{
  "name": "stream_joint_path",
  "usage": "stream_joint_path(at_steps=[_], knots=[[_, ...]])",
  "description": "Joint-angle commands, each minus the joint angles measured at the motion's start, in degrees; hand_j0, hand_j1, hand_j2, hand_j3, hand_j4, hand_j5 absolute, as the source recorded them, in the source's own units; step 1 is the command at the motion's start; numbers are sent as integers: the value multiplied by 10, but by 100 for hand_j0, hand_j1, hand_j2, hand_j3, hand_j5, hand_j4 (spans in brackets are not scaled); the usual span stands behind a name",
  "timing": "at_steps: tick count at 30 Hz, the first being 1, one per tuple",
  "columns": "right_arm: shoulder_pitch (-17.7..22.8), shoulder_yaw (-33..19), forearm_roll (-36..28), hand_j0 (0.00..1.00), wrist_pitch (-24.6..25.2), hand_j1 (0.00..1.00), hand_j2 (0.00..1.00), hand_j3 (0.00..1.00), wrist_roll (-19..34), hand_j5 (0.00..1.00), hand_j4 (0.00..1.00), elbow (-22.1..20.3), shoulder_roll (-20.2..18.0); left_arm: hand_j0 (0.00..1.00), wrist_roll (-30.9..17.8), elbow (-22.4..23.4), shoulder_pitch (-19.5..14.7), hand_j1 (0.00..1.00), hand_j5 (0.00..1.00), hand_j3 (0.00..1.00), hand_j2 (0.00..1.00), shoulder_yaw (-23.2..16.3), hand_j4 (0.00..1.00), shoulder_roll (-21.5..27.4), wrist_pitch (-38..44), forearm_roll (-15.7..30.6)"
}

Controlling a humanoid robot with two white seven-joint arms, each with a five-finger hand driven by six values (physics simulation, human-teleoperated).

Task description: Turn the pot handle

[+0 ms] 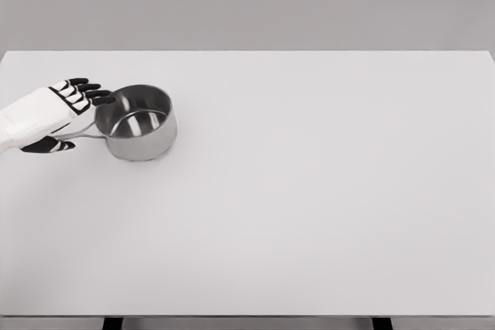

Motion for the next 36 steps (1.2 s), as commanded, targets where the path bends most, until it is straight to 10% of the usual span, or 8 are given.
stream_joint_path(at_steps=[1,36], knots=[[-1,0,0,100,0,100,100,100,0,100,100,0,0,100,0,7,0,100,100,100,100,4,100,-1,0,3],[-1,0,0,100,0,100,100,100,0,100,100,0,0,100,-1,46,-18,100,100,100,100,18,100,-12,0,0]])
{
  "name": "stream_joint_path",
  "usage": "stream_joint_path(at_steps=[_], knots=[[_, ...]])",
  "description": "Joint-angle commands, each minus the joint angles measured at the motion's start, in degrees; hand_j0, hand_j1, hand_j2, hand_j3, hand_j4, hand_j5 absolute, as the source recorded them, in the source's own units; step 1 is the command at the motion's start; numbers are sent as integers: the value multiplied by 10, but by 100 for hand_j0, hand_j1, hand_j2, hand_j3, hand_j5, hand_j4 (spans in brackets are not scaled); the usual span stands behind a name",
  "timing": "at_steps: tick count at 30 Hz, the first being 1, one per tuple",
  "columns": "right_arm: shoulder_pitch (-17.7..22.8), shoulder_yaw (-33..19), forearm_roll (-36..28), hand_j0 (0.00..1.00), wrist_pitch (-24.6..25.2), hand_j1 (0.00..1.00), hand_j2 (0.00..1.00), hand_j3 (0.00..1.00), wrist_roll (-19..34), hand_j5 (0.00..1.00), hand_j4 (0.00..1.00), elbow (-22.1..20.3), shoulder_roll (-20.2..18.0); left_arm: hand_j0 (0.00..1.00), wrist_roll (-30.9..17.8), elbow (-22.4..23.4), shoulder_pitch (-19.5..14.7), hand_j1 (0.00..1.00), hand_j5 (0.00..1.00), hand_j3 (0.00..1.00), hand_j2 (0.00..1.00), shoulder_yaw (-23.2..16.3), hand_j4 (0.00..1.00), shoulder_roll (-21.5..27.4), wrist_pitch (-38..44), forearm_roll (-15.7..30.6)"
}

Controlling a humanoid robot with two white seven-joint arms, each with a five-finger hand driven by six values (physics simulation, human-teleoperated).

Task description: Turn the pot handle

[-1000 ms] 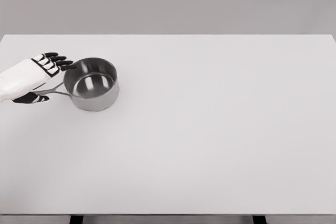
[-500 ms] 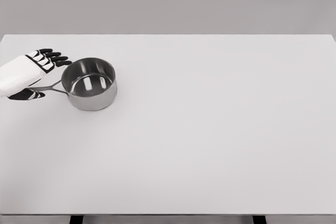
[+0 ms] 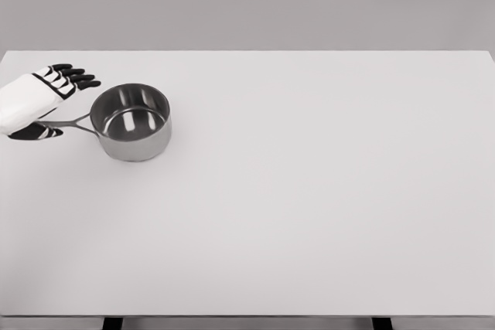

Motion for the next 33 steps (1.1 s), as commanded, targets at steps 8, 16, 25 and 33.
stream_joint_path(at_steps=[8,16,25,33], knots=[[0,0,0,100,0,100,100,100,0,100,100,0,0,100,0,16,-7,100,100,100,100,0,100,-9,0,3],[1,0,0,100,0,100,100,100,0,100,100,0,0,100,-1,21,-21,100,100,100,100,-1,100,-12,0,3],[1,0,0,100,0,100,100,100,0,100,100,0,0,100,-1,30,-33,100,100,100,100,-5,100,-17,0,-1],[1,0,0,100,-1,100,100,100,0,100,100,0,0,100,-1,27,-30,100,100,100,100,-7,100,-12,0,0]])
